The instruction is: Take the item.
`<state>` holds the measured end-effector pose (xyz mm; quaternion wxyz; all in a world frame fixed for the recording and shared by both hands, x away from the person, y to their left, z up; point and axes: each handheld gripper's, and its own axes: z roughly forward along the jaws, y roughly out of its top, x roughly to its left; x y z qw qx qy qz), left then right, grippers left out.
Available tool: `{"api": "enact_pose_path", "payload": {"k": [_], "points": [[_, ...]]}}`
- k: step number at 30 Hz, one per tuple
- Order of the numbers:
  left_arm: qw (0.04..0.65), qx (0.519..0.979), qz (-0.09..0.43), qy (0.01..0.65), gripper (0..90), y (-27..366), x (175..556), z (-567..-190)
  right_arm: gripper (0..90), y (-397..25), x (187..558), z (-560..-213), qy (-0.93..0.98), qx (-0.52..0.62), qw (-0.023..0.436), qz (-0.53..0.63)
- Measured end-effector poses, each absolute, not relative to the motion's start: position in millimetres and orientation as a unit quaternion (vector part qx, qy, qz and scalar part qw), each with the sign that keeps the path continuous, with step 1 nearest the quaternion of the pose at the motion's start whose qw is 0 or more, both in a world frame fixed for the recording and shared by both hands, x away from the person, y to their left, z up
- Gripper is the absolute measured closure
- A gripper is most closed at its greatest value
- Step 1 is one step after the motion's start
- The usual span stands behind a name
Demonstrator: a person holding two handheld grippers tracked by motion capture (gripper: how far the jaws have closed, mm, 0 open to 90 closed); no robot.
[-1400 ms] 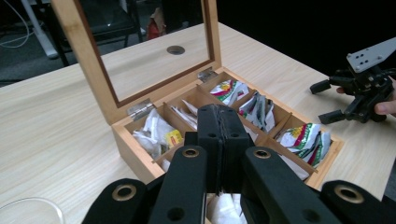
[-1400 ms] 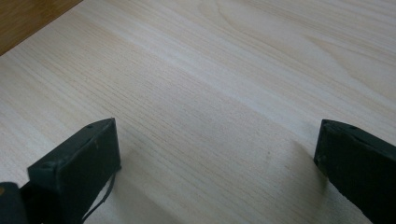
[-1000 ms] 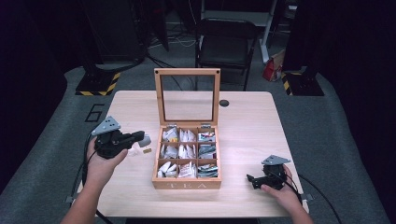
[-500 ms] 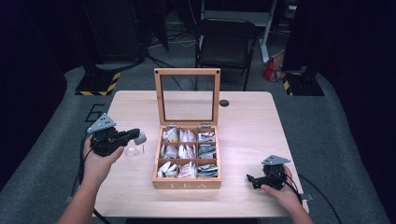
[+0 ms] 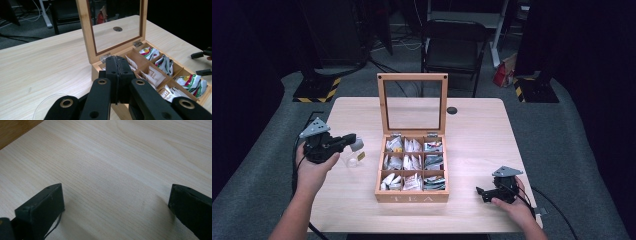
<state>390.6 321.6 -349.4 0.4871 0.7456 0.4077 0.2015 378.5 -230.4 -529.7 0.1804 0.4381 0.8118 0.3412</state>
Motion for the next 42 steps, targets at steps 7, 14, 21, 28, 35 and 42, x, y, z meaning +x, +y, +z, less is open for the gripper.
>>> {"api": "enact_pose_path", "payload": {"k": [7, 14, 21, 28, 35, 42], "points": [[0.491, 0.734, 0.206, 0.422, 89.6, 330.8, 393.2, -349.2, 0.0, -230.4, 378.5, -529.7, 0.812, 0.438, 0.179, 0.342], [0.486, 0.729, 0.21, 0.433, 89.6, 338.3, 396.8, -348.6, 0.0, -230.3, 378.5, -529.7, 0.812, 0.438, 0.179, 0.342], [0.477, 0.725, 0.218, 0.446, 89.6, 343.1, 403.9, -348.4, 0.0, -230.3, 378.5, -529.7, 0.811, 0.439, 0.181, 0.341], [0.476, 0.718, 0.223, 0.455, 89.6, 347.9, 408.5, -350.3, 0.0, -230.3, 378.6, -529.7, 0.812, 0.439, 0.181, 0.341], [0.471, 0.713, 0.232, 0.465, 89.6, 353.8, 412.2, -354.9, 0.0, -230.3, 378.5, -529.7, 0.812, 0.439, 0.181, 0.341], [0.466, 0.705, 0.237, 0.479, 89.6, 359.6, 416.6, -362.7, 0.0, -230.3, 378.6, -529.7, 0.811, 0.439, 0.181, 0.341]]}}
